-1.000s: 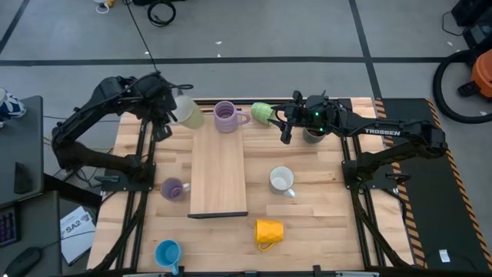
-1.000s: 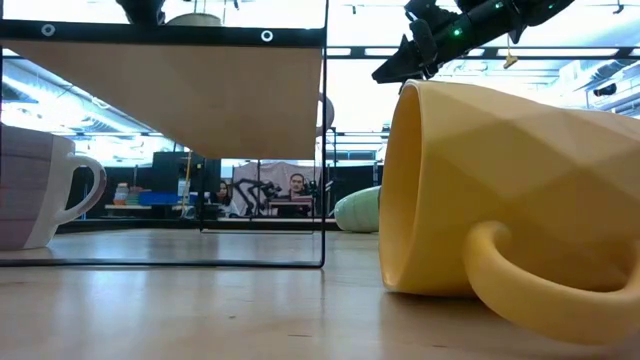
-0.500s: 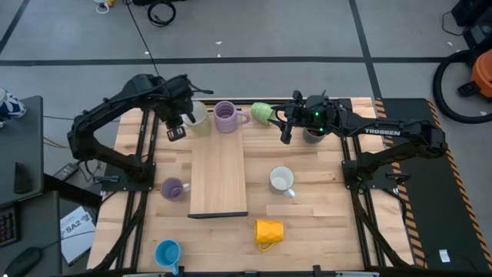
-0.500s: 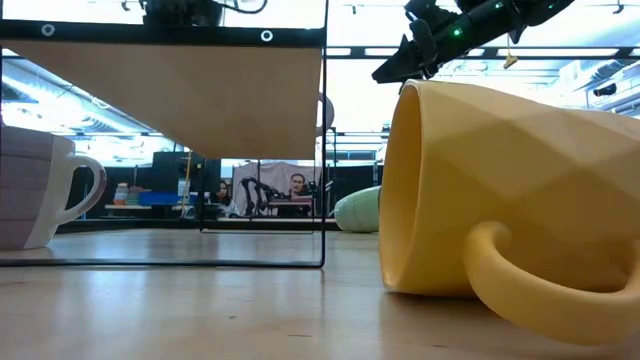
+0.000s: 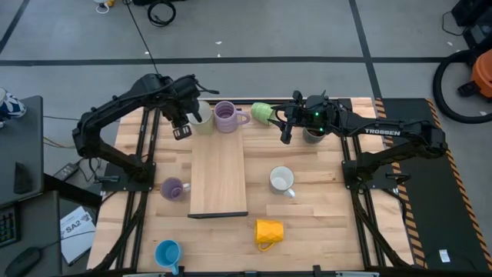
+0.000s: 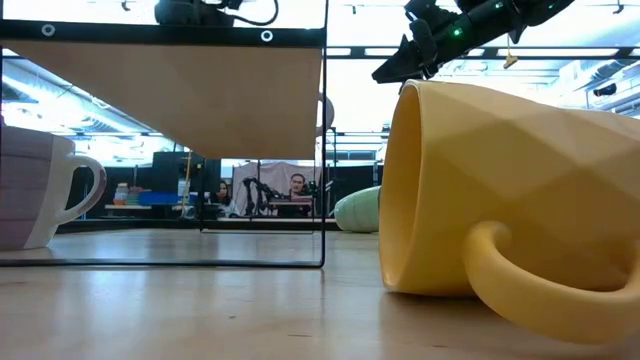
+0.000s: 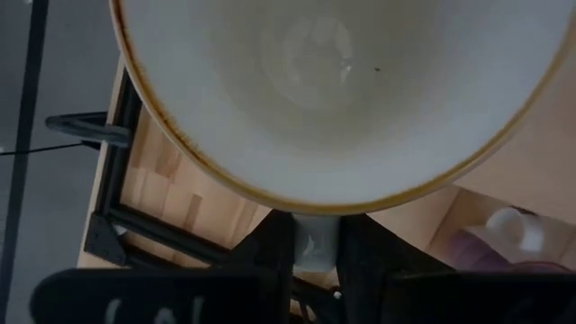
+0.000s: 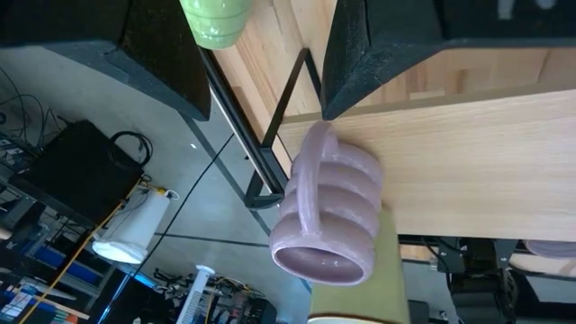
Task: Place coffee mugs
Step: Put the light green mug on the shelf
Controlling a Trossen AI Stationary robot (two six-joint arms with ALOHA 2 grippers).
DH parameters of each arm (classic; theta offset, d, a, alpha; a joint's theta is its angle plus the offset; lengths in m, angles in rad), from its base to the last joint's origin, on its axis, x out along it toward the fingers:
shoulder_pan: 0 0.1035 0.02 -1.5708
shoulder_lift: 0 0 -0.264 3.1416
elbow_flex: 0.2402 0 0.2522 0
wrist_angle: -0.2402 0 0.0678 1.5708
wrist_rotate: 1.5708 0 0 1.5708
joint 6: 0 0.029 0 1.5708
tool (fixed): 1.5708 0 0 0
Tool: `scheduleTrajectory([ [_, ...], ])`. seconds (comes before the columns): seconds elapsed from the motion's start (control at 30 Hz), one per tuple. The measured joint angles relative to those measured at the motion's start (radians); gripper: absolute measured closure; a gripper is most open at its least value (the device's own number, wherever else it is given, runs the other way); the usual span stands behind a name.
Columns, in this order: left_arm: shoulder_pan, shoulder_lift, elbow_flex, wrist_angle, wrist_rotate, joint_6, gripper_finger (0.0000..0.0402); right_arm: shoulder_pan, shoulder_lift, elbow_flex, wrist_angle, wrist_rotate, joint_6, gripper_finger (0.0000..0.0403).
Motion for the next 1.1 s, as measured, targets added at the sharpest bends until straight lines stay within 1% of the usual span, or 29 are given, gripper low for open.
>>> scheduleTrajectory([
  [0.27, 0.000, -0.002, 0.000, 0.007, -0.017, -0.002, 0.0327, 0.000, 0.000, 0.000, 0.000, 0.000, 0.000, 0.0185],
  [0.57, 0.000, -0.002, 0.000, 0.049, -0.020, -0.002, 0.0324, 0.000, 0.000, 0.000, 0.000, 0.000, 0.000, 0.0185],
  [1.1, 0.000, -0.002, 0.000, 0.056, -0.020, -0.002, 0.0322, 0.000, 0.000, 0.000, 0.000, 0.000, 0.000, 0.0185],
])
